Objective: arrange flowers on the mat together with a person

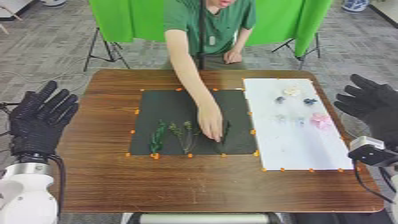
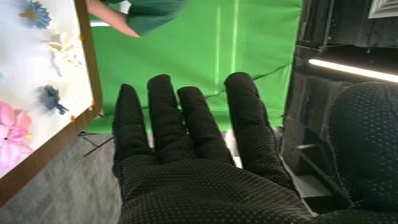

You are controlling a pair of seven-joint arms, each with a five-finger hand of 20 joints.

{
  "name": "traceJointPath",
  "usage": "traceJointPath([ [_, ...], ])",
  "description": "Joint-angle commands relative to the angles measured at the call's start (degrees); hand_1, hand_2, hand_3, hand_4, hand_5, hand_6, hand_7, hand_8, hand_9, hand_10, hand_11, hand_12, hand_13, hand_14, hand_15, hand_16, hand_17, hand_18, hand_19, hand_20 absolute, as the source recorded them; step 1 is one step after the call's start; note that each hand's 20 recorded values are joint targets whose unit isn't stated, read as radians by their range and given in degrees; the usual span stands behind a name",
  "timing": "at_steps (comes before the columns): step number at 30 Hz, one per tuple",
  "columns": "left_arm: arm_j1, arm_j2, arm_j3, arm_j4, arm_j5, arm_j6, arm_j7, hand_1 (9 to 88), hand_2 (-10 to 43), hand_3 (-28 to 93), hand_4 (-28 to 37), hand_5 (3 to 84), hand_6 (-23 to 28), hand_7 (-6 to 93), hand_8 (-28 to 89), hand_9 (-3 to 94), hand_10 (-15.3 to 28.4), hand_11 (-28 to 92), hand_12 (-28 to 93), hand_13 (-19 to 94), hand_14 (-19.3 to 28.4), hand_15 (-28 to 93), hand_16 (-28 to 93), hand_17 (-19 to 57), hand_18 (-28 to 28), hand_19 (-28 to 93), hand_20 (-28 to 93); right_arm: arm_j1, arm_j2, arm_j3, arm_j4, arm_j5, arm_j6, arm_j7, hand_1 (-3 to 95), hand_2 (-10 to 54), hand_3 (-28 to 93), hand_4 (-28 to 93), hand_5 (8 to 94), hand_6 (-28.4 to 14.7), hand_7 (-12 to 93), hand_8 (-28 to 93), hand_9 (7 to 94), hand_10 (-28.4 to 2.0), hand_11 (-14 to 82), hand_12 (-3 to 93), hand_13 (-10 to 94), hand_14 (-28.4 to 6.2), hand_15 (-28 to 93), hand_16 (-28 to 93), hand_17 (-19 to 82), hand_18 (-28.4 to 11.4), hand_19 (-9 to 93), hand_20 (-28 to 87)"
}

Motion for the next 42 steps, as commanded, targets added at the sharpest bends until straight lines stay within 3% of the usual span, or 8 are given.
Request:
traceJointPath([
  [1, 1.72, -1.03, -0.07, -0.12, -0.96, 0.22, 0.67, 29.3, 11.4, 71, -28.3, 41.7, 8.1, 15.8, -10, 37.9, 16.6, 25, 11, 28, 16.1, 38, -7, -3.8, 16.6, 38, 11, 0.41, 0.14, -1.12, -0.5, -13.83, -0.72, 2.08, 15.6, 9.2, 73, -20, 39.5, -3.0, 12, -8, 34.6, -19.0, 2.7, 20.1, 27, -16.1, 14, 25, 8, -18.6, 34, 13],
  [3, 1.39, -1.03, 0.32, 0.02, -1.28, 0.18, 0.39, 29.3, 11.4, 71, -28.3, 41.7, 8.1, 15.8, -10, 37.9, 16.6, 25, 11, 28, 16.1, 38, -7, -3.8, 16.6, 38, 11, 3.65, 3.53, -6.0, 0.1, -16.27, 3.85, 3.19, 16.0, 8.5, 74, -21, 39.4, -3.2, 12, -8, 33.8, -19.1, 2.5, 20.0, 26, -15.3, 13, 24, 8, -18.1, 35, 13],
  [15, 1.97, -1.3, 0.31, -0.16, -1.91, 0.15, 0.99, 29.2, 11.4, 71, -28.3, 41.7, 8.1, 15.7, -10, 37.8, 16.6, 25, 11, 28, 16.1, 38, -7, -3.9, 16.7, 38, 11, 4.98, 3.15, -6.12, 0.26, -18.33, 0.91, 1.75, 17.8, 6.4, 74, -21, 37.7, -3.4, 12, -8, 31.5, -18.9, 1.8, 20.1, 23, -15.0, 9, 25, 9, -17.1, 34, 13],
  [19, 1.68, -0.9, -0.03, -0.22, -0.94, -0.19, 0.74, 29.3, 11.3, 71, -28.3, 41.5, 8.0, 15.6, -10, 37.8, 16.6, 25, 11, 28, 16.2, 38, -7, -3.9, 16.7, 38, 11, 4.71, 3.59, -5.97, 0.57, -18.87, 2.22, 2.15, 17.8, 6.6, 73, -21, 37.8, -3.3, 12, -8, 32.1, -18.8, 1.9, 20.1, 24, -15.0, 10, 25, 9, -17.4, 33, 13],
  [21, 1.69, -0.8, -0.18, -0.34, -0.22, 0.1, 0.9, 29.3, 11.3, 71, -28.3, 41.5, 8.0, 15.6, -10, 37.8, 16.7, 25, 11, 28, 16.1, 38, -7, -3.9, 16.7, 38, 11, 4.89, 3.76, -6.07, 0.94, -23.89, 2.16, 2.71, 17.8, 6.6, 74, -21, 38.0, -3.2, 13, -8, 32.6, -18.6, 2.0, 20.1, 24, -15.0, 10, 25, 8, -17.5, 33, 13],
  [27, 2.49, -1.42, -0.09, -0.69, -2.26, 0.27, 1.84, 25.0, 15.5, 68, -28.3, 41.7, 8.0, 15.5, -10, 37.8, 16.7, 25, 11, 28, 16.2, 37, -8, -3.9, 16.7, 38, 11, 8.24, 6.11, -12.92, 2.12, -48.81, 9.46, 8.52, 19.5, 4.4, 75, -21, 34.7, -4.4, 14, -9, 33.1, -18.6, 3.1, 20.2, 25, -15.2, 11, 25, 9, -16.8, 35, 13],
  [33, 1.81, -1.3, 0.32, -0.44, -2.06, 0.06, 1.53, 23.6, 18.0, 62, -28.3, 42.1, 8.4, 14.6, -10, 38.0, 17.0, 25, 11, 28, 16.4, 37, -7, -4.0, 16.8, 38, 11, 15.98, 10.53, -21.32, 5.21, -71.91, 4.95, 16.17, 27.2, -3.0, 78, -22, 34.2, -4.3, 15, -9, 33.8, -16.5, 5.2, 17.7, 26, -11.3, 14, 18, 16, -10.7, 36, 13],
  [42, 2.21, -1.87, 1.07, -0.5, -1.91, 0.8, 0.59, 24.9, 16.2, 68, -28.3, 42.1, 8.4, 14.8, -10, 38.1, 16.9, 25, 11, 28, 16.4, 37, -7, -4.0, 16.8, 38, 11, 23.91, 14.19, -34.67, 9.32, -85.95, 1.1, 21.99, 35.7, -9.5, 81, -27, 40.4, -0.6, 23, -15, 39.4, -11.5, 8.7, 13.7, 33, -7.0, 19, 11, 20, -9.1, 39, 13],
])
